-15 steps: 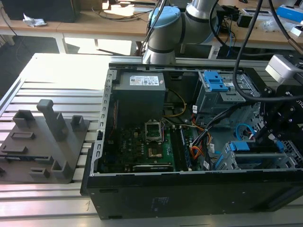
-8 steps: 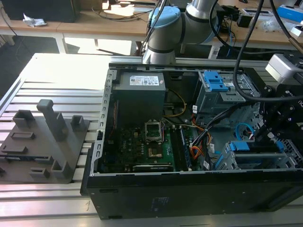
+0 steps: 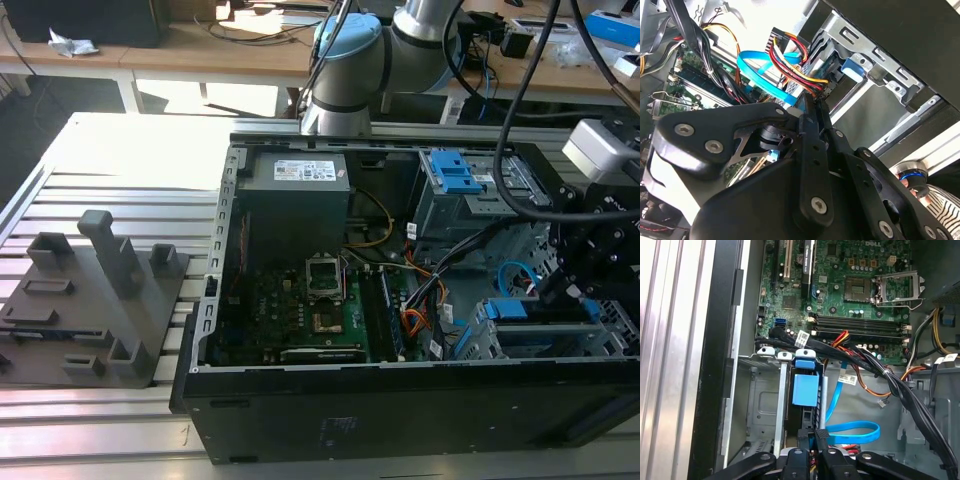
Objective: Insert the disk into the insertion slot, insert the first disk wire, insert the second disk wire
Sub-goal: 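Insert the second disk wire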
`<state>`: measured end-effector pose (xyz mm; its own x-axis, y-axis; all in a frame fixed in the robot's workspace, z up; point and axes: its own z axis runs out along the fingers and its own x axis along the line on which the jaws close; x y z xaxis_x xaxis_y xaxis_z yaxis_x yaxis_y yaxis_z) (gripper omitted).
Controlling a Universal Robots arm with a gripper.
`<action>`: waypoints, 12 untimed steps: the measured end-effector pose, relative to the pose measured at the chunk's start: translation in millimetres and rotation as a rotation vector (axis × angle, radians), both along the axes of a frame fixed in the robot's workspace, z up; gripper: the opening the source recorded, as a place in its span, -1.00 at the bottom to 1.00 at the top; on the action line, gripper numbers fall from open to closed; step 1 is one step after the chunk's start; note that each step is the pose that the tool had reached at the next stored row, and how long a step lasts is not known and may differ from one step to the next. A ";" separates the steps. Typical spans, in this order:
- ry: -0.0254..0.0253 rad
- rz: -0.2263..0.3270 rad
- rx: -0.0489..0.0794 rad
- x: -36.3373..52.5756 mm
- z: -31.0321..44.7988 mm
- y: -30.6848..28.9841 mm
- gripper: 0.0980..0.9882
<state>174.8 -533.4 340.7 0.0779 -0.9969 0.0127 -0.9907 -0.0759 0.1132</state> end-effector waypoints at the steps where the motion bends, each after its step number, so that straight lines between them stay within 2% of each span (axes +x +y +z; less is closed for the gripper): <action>1: 0.0000 0.000 0.000 0.0 -0.4 -0.1 -0.85; 12: 0.0001 -0.001 0.000 -0.5 -4.6 -1.5 -0.85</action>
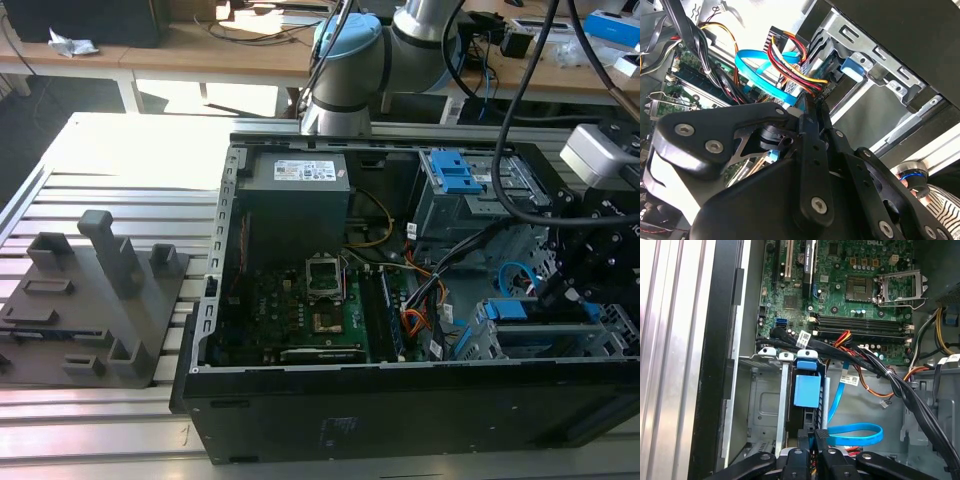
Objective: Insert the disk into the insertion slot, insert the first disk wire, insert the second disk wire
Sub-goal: 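Insert the second disk wire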
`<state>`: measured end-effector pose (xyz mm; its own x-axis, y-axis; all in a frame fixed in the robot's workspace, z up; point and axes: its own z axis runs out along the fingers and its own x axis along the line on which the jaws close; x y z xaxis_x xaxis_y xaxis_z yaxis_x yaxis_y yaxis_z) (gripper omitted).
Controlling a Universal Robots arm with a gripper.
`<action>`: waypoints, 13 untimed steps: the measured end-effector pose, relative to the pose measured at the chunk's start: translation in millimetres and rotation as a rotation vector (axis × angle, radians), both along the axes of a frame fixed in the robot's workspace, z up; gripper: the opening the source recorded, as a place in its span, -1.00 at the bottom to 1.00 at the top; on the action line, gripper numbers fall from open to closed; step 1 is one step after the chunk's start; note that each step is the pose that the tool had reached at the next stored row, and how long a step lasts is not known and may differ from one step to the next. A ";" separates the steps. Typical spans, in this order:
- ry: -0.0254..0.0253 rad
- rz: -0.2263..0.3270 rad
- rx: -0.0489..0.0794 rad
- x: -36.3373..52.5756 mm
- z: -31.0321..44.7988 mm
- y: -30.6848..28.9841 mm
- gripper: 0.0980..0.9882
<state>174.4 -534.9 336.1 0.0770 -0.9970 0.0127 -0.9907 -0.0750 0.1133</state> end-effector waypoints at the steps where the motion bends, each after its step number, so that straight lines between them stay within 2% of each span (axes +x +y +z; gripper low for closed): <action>1: 0.0000 0.000 0.000 0.4 -0.1 0.1 -0.85; 13: -0.0001 0.000 0.001 1.6 -0.5 0.1 -0.82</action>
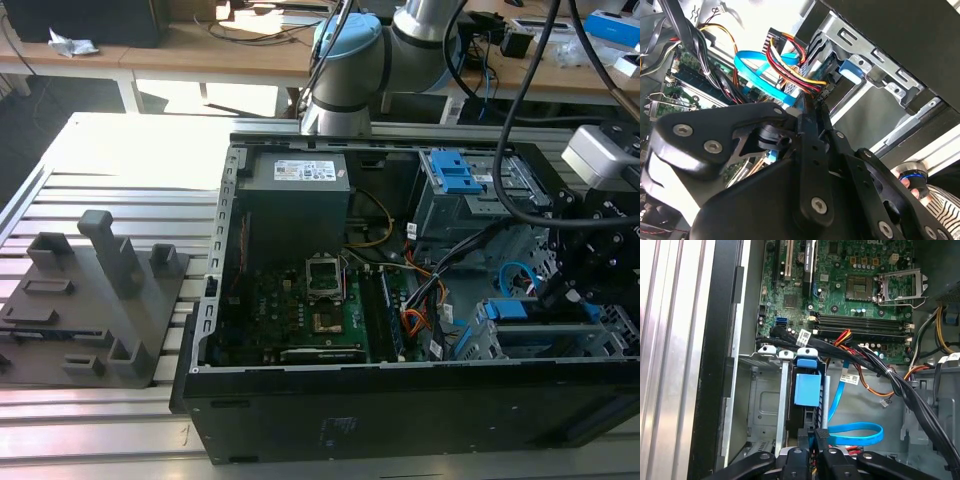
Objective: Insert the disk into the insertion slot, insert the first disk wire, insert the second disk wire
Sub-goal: 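Insert the second disk wire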
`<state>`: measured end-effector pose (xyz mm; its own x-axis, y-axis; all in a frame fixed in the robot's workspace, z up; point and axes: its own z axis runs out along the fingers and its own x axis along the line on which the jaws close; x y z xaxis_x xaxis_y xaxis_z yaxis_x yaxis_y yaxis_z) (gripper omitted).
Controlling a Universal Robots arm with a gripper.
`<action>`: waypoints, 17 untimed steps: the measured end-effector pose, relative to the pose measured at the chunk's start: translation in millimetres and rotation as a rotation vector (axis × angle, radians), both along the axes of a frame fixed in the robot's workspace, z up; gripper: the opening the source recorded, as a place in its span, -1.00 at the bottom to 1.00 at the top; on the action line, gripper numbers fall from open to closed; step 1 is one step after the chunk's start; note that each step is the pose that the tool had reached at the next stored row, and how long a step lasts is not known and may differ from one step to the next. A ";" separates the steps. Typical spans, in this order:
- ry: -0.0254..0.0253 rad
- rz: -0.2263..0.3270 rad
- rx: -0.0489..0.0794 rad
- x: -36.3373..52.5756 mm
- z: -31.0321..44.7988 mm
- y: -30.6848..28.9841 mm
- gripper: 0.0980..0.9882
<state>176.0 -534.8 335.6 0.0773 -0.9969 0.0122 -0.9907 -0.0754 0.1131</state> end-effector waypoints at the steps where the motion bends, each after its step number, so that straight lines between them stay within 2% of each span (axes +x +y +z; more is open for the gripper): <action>1: -0.0001 0.000 0.001 0.1 -0.5 0.0 -0.69; 2: 0.0002 0.000 0.001 0.1 -0.4 0.0 -0.54; 8: 0.0000 0.000 0.000 0.1 2.8 0.0 -0.54; 11: 0.0001 0.000 0.000 0.1 12.7 0.0 -0.54; 15: 0.0000 0.000 -0.003 0.0 32.9 1.0 -0.54; 16: 0.0000 0.000 -0.004 0.1 36.2 1.3 -0.59; 17: -0.0001 0.000 -0.005 0.0 41.4 1.5 -0.73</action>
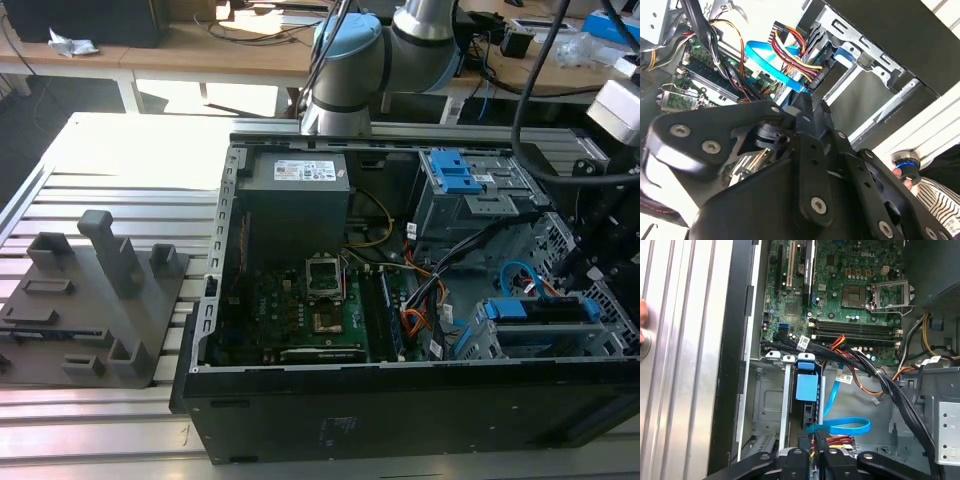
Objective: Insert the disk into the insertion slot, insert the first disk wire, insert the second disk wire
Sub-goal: 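Insert the second disk wire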
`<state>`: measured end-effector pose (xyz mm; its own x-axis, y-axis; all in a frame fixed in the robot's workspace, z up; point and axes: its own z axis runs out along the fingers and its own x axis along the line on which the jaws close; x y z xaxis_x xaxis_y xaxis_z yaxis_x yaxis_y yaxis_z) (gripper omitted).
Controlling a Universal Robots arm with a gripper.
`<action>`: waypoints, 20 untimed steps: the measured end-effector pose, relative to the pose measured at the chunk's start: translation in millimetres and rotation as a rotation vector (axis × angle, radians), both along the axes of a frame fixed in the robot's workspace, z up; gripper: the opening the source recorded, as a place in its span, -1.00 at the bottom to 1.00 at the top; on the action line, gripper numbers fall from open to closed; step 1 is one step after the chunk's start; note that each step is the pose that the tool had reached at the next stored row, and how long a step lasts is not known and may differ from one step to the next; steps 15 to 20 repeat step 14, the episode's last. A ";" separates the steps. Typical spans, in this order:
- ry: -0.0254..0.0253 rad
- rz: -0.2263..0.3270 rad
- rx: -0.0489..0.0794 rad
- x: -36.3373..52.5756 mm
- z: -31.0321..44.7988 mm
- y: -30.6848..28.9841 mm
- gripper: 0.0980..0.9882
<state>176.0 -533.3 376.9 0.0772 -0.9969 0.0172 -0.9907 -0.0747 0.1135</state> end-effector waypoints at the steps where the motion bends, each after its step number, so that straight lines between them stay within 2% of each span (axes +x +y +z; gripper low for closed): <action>1: 0.0000 0.000 -0.001 0.0 4.5 0.2 -0.73; 3: 0.0000 0.000 -0.003 0.0 13.7 0.5 -0.98; 4: 0.0000 0.000 -0.004 0.0 19.2 0.7 -0.98; 6: 0.0000 0.000 -0.004 0.0 23.9 0.7 -0.98; 20: 0.0000 0.000 -0.004 0.0 25.0 0.7 -0.98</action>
